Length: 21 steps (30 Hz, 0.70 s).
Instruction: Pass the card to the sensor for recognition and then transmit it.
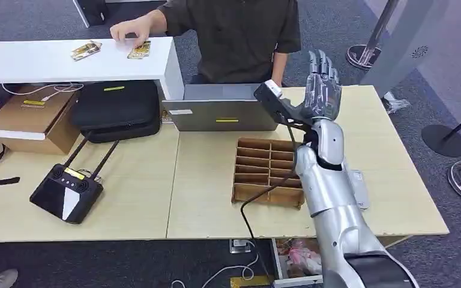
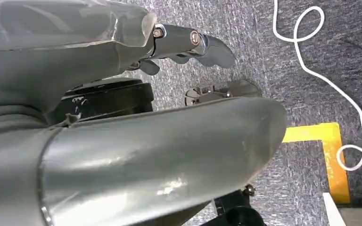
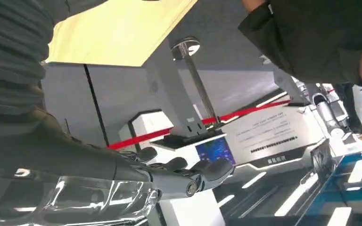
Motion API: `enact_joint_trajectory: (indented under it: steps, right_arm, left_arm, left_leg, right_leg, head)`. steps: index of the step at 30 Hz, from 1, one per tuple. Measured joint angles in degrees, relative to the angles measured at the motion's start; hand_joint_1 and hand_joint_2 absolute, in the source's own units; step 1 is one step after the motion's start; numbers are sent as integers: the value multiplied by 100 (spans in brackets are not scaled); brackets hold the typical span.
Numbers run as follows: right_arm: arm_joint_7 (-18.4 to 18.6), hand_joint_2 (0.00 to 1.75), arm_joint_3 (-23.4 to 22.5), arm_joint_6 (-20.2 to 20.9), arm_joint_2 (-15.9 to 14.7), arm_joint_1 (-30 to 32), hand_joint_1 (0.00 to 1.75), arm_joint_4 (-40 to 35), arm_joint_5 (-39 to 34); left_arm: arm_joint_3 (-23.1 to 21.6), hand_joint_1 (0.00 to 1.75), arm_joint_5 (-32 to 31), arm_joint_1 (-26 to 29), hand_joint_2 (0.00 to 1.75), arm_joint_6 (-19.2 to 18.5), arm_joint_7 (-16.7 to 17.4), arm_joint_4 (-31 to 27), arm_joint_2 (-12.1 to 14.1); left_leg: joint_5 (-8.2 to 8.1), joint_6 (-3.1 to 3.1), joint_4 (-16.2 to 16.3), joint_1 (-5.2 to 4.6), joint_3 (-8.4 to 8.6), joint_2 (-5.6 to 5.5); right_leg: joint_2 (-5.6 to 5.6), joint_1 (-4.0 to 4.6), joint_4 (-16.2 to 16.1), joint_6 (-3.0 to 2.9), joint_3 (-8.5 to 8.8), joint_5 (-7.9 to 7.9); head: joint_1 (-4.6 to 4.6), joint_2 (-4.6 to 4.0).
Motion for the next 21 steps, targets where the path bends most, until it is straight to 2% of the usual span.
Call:
enact_joint_trajectory:
  steps: [5,11,17,21]
  right_arm:
    - [122,175,37,201,-118,512,0,-890,413]
    - [295,175,41,265,-373,1481,0,-2557,690]
    - [391,175,-59,-145,-581,2656,0,-4086,763]
    - [321,175,-94,-630,-590,3457,0,-4868,542]
  left_arm:
    - [4,0,291,8,0,-4,-88,0,2]
    - [26,0,616,75,0,-20,-216,0,13]
    - [149,0,824,176,0,-13,-243,0,17]
    - [254,0,977,202,0,0,-240,-7,11]
  left_leg:
    - [-1,1,0,0,-1,-3]
    - [-11,5,1,-1,-2,-4]
    - [-21,0,0,-1,-2,-2]
    - [-26,-2,-1,0,-2,-2]
  right_leg:
    - [-3,0,-1,1,0,-1]
    - [-3,-1,-5,4,-2,-6]
    - [-3,-1,-5,6,-2,-14]
    - [-4,0,-5,6,0,-22]
  head:
    - [0,0]
    - [0,0]
    - [0,0]
    - [0,0]
